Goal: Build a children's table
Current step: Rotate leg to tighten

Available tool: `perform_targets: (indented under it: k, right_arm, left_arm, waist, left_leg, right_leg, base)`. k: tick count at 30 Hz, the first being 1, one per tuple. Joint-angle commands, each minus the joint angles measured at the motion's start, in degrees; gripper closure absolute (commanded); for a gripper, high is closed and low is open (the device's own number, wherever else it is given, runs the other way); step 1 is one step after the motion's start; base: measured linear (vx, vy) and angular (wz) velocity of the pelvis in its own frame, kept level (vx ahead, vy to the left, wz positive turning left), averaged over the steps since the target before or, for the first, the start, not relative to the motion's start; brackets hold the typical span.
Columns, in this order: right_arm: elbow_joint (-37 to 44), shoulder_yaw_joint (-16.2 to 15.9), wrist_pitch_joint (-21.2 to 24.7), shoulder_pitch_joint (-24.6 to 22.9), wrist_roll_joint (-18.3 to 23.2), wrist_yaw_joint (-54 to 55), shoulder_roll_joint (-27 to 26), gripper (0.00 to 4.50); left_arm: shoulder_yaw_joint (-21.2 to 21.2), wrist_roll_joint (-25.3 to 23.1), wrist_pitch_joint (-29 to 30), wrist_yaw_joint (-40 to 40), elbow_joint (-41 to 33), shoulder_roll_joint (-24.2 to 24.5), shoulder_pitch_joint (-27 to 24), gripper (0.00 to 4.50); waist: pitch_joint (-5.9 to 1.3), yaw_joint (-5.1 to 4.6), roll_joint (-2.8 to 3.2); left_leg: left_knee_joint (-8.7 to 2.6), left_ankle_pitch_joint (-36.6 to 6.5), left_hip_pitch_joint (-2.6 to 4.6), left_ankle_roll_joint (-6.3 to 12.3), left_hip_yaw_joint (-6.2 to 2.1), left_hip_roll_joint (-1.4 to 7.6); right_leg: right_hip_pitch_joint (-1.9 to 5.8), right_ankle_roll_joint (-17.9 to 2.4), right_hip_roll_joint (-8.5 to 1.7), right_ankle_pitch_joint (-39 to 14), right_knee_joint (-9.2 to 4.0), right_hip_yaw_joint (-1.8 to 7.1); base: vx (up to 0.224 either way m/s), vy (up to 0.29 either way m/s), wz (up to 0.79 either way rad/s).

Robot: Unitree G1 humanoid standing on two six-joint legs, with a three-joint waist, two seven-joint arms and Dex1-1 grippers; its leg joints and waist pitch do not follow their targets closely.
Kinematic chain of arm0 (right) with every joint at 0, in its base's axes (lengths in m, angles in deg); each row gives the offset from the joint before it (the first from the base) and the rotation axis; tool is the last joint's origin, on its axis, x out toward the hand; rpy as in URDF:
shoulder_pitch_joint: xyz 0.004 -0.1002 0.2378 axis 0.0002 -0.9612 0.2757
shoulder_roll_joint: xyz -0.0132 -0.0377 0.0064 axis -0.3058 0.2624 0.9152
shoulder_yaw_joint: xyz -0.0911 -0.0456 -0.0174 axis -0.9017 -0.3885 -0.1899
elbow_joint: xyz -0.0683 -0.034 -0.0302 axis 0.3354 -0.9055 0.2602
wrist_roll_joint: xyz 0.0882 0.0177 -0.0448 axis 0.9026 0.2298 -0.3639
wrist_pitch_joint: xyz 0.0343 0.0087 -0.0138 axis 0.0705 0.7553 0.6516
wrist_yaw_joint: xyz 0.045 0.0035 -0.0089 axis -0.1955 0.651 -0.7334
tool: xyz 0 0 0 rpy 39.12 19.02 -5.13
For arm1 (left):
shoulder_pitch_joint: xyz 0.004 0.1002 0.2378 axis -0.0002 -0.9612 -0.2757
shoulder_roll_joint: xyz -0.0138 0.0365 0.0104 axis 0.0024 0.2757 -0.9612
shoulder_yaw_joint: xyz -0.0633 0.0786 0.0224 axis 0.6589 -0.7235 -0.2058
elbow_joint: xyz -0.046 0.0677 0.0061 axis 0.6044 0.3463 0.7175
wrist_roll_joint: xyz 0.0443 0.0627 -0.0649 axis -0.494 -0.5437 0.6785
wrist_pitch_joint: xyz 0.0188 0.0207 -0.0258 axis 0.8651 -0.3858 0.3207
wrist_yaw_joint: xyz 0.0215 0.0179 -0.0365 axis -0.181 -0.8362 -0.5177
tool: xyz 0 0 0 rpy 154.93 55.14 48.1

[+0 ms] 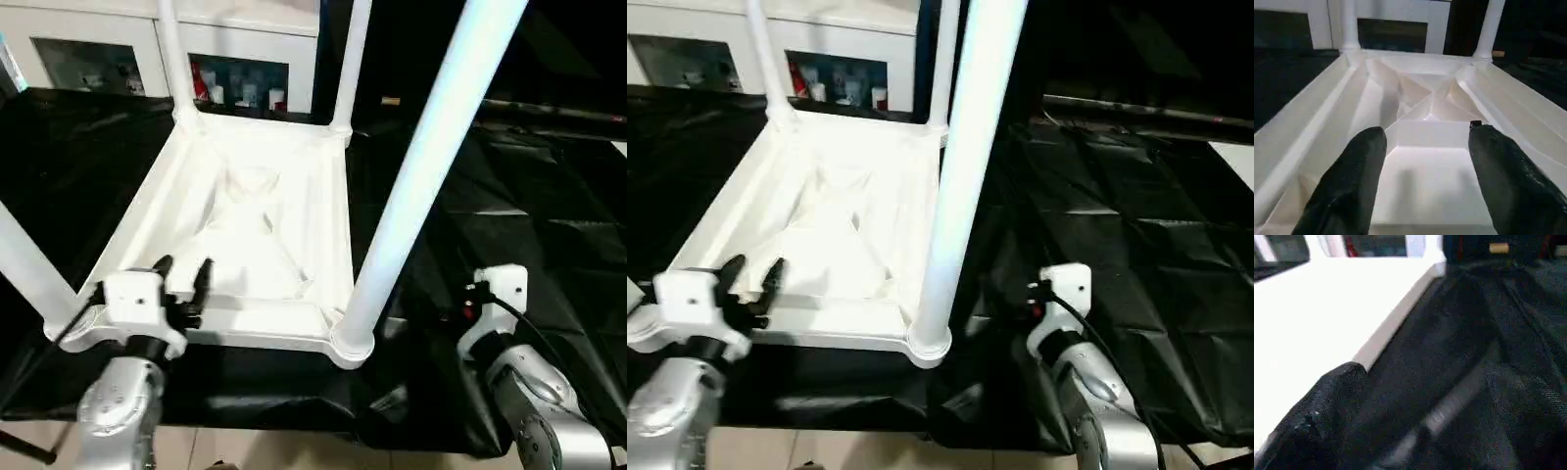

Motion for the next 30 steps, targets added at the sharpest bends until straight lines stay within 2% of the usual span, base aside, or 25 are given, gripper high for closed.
perform_targets:
  k: [1,4,8,9,10,11,13,14,15,16,17,18,19,20,21,22,23,24,25,26,27,28,29,30]
  right_arm:
    - [0.31,-0.10,-0.12,-0.45,-1.41,0.78,0.39,0.00]
    - [-0.25,0.00,-0.34,-0.19,-1.50,1.64,-0.01,0.00]
    - [-1.36,-0.26,-0.68,0.53,-1.65,1.86,-0.13,0.00]
    - [-3.09,-0.63,-1.52,1.13,-2.10,2.06,-0.36,0.00]
    - [-3.13,-0.64,-1.53,1.14,-2.13,2.09,-0.35,0.00]
    - [-3.53,-0.68,-1.60,1.23,-2.48,2.34,-0.24,0.00]
    - [-3.75,-0.67,-1.61,1.26,-2.75,2.52,-0.12,0.00]
    - [-3.45,-0.79,-1.30,1.34,-2.81,2.70,-0.18,0.00]
    - [-3.45,-0.79,-1.30,1.34,-2.81,2.70,-0.18,0.00]
    - [-2.28,-1.12,-0.67,0.72,-2.58,2.26,0.18,0.00]
    - [-2.14,-1.22,-0.59,0.61,-2.58,2.16,0.24,0.00]
    - [-1.51,-1.69,-0.23,0.10,-2.57,1.71,0.55,0.00]
    - [-0.78,-1.84,0.19,-0.55,-2.02,1.13,0.70,0.00]
    - [-0.41,-1.88,0.40,-0.96,-1.65,0.77,0.77,0.00]
    - [-0.61,-1.95,0.08,-1.34,-1.63,0.55,0.96,0.00]
    - [-0.61,-1.95,0.08,-1.34,-1.63,0.55,0.96,0.00]
    - [-0.93,-1.99,-0.17,-1.65,-1.54,0.34,1.07,0.00]
    - [-1.38,-2.10,-0.50,-1.93,-1.63,0.14,1.18,0.00]
    - [-1.55,-2.07,-0.51,-1.92,-1.53,-0.06,1.23,0.00]
    - [-1.57,-2.07,-0.51,-1.92,-1.52,-0.09,1.24,0.00]
    - [-2.42,-1.89,-1.07,-1.81,-1.50,-0.98,2.08,0.00]
    - [-2.59,-1.83,-1.21,-1.79,-1.50,-1.16,2.27,0.00]
    - [-2.98,-1.70,-1.52,-1.75,-1.52,-1.59,2.70,0.00]
    - [-3.50,-1.52,-2.10,-1.77,-1.73,-2.17,3.41,0.00]
  left_arm:
    - [-1.19,-1.87,-1.12,1.20,1.69,-0.34,0.48,1.13]
    - [-1.84,-3.50,-1.42,1.60,2.44,0.59,1.69,1.13]
    - [-1.20,-2.81,-0.97,2.27,2.57,1.73,2.78,1.13]
    - [-0.60,-2.57,-1.98,2.62,3.99,2.45,3.36,1.13]
    - [-0.60,-2.60,-1.98,2.66,4.03,2.47,3.36,1.13]
    - [-0.55,-2.87,-1.94,3.13,4.40,2.65,3.33,1.13]
    - [-0.55,-3.13,-1.89,3.48,4.62,2.72,3.26,1.13]
    - [-0.46,-3.17,-1.82,3.58,4.66,2.88,3.34,1.13]
    - [-0.46,-3.17,-1.82,3.58,4.66,2.88,3.34,1.13]
    - [-0.94,-2.67,-1.82,3.11,3.49,2.67,2.54,1.13]
    - [-1.04,-2.71,-1.81,3.05,3.32,2.70,2.41,1.13]
    - [-1.49,-2.91,-1.74,2.80,2.57,2.82,1.83,1.13]
    - [-2.02,-3.13,-0.98,2.74,1.21,2.83,0.62,1.13]
    - [-2.37,-3.31,-0.40,2.79,0.34,2.85,-0.19,1.13]
    - [-2.63,-3.59,-0.13,3.22,-0.60,2.90,-1.48,1.13]
    - [-2.63,-3.59,-0.13,3.22,-0.60,2.90,-1.48,1.13]
    - [-2.62,-3.49,-0.08,3.58,-1.82,2.71,-3.18,1.13]
    - [-2.57,-3.30,-0.29,4.02,-2.98,2.53,-4.96,1.13]
    - [-2.48,-3.50,-0.21,4.36,-3.53,2.41,-5.55,1.13]
    - [-2.47,-3.53,-0.20,4.41,-3.60,2.39,-5.63,1.13]
    - [-2.36,-3.63,0.59,5.17,-5.35,1.98,-6.98,1.13]
    - [-2.37,-3.62,0.74,5.27,-5.66,1.88,-7.20,1.13]
    - [-2.40,-3.59,1.10,5.52,-6.38,1.66,-7.71,1.13]
    - [-2.43,-3.49,1.24,5.61,-6.76,1.51,-8.10,1.13]
  waist:
    - [-2.18,-0.17,1.15]
    - [-2.46,0.00,0.97]
    - [-2.58,0.06,1.38]
    - [-2.55,0.02,1.76]
    - [-2.48,-0.09,1.59]
    - [-2.51,-0.09,1.89]
    - [-2.56,0.00,1.80]
    - [-2.57,0.07,2.07]
    - [-2.60,0.08,2.09]
    - [-2.71,-0.01,2.28]
    - [-3.22,-0.09,2.13]
    - [-4.55,0.09,2.18]
    - [-5.29,-0.02,1.34]
    - [-5.98,0.28,1.71]
    - [-5.88,0.10,1.06]
    - [-5.41,0.32,1.60]
    - [-4.30,0.11,1.37]
    - [-2.56,-0.92,2.15]
    - [-1.38,-1.83,2.52]
    - [0.02,-1.43,5.30]
    - [0.18,5.52,7.79]
    - [0.16,5.91,5.88]
    - [-1.59,6.15,4.16]
    - [-2.15,3.75,-0.54]
  left_leg:
    - [-4.46,-21.54,-0.30,0.33,-0.30,0.93]
    - [-4.31,-18.99,-0.44,0.50,-0.34,0.94]
    - [-4.13,-16.59,-0.44,0.48,-0.27,1.01]
    - [-4.12,-16.91,-0.32,0.43,-0.24,0.99]
    - [-4.14,-17.15,-0.37,0.48,-0.20,0.91]
    - [-4.07,-17.49,-0.27,0.43,-0.17,0.86]
    - [-4.01,-16.98,-0.34,0.65,-0.13,0.83]
    - [-4.00,-16.83,-0.36,0.64,-0.12,0.86]
    - [-4.01,-16.69,-0.36,0.64,-0.15,0.87]
    - [-3.69,-12.82,-0.85,1.17,-0.13,0.87]
    - [-2.48,-2.04,-1.76,3.88,0.23,0.29]
    - [-0.39,14.32,-2.51,8.70,0.36,-0.54]
    - [0.58,21.24,-3.00,11.60,0.56,-1.24]
    - [1.86,25.25,-4.13,15.71,0.67,-2.34]
    - [2.06,19.91,-5.16,18.32,0.82,-2.47]
    - [1.69,12.10,-5.10,18.31,0.84,-2.06]
    - [0.81,-7.96,-4.11,15.02,0.86,-0.76]
    - [0.13,-26.51,-1.75,8.50,0.24,0.12]
    - [-0.28,-34.81,-0.49,4.79,-0.36,0.44]
    - [-8.25,-52.38,-4.86,1.06,-1.57,4.60]
    - [-10.83,-58.22,-9.93,-3.85,3.28,2.72]
    - [-9.39,-56.51,-8.96,-1.62,3.99,2.61]
    - [-6.11,-42.01,-5.48,-1.99,4.18,3.63]
    - [1.57,-31.84,-0.92,-2.60,2.07,2.60]
  right_leg:
    - [1.81,-2.42,-1.84,-20.07,-5.24,2.13]
    - [2.04,-2.18,-1.99,-18.66,-5.08,2.27]
    - [2.25,-4.47,-1.89,-13.00,-4.41,2.33]
    - [2.19,-5.09,-1.85,-12.39,-4.39,2.30]
    - [2.20,-5.23,-1.82,-12.68,-4.44,2.26]
    - [2.20,-5.29,-1.82,-12.98,-4.56,2.26]
    - [2.35,-5.32,-1.88,-13.22,-4.41,2.35]
    - [2.33,-5.39,-1.93,-13.64,-4.46,2.38]
    - [2.38,-5.41,-1.96,-13.75,-4.42,2.37]
    - [2.24,-6.16,-1.88,-9.58,-4.31,2.45]
    - [1.85,-8.52,-1.24,3.00,-3.51,2.14]
    - [0.97,-11.97,-0.40,22.09,-1.53,1.40]
    - [0.67,-13.27,0.28,30.21,-0.89,0.88]
    - [-0.38,-15.36,0.65,37.67,-0.58,0.32]
    - [-1.25,-15.99,0.43,32.50,-1.84,-0.19]
    - [-1.54,-16.04,-0.20,22.25,-3.06,-0.53]
    - [-1.57,-12.52,-1.07,-7.29,-5.62,-1.07]
    - [-2.43,-5.01,-1.21,-35.59,-7.45,-2.50]
    - [-3.15,0.65,-0.35,-45.06,-9.24,-4.42]
    - [2.29,2.47,2.08,-35.29,1.06,-7.83]
    - [6.06,-3.00,2.16,-18.97,10.71,-6.50]
    - [5.43,-2.54,1.80,-18.72,11.32,-5.20]
    - [5.29,0.47,-0.69,-34.46,10.64,1.98]
    - [1.35,4.95,-4.53,-51.68,2.80,3.54]
  base:
    - [0.000,0.000,0.00]
    - [0.000,0.000,0.00]
    - [0.000,0.000,0.00]
    - [0.000,0.000,0.00]
    - [0.000,0.000,0.00]
    - [0.000,0.000,0.00]
    - [0.000,0.000,0.00]
    - [0.000,0.000,0.00]
    - [0.000,0.000,0.00]
    - [0.000,0.000,0.00]
    - [0.000,0.000,0.00]
    - [0.000,0.000,0.00]
    - [0.000,0.000,0.00]
    - [0.000,0.000,0.00]
    - [-0.078,0.011,0.01]
    - [-0.078,0.011,0.01]
    - [-0.128,0.028,0.00]
    - [-0.155,0.042,-0.10]
    - [-0.155,0.042,-0.10]
    - [-0.226,0.019,-0.19]
    - [-0.250,0.024,0.01]
    - [-0.250,0.024,0.01]
    - [-0.146,-0.046,0.14]
    - [-0.069,-0.133,0.06]
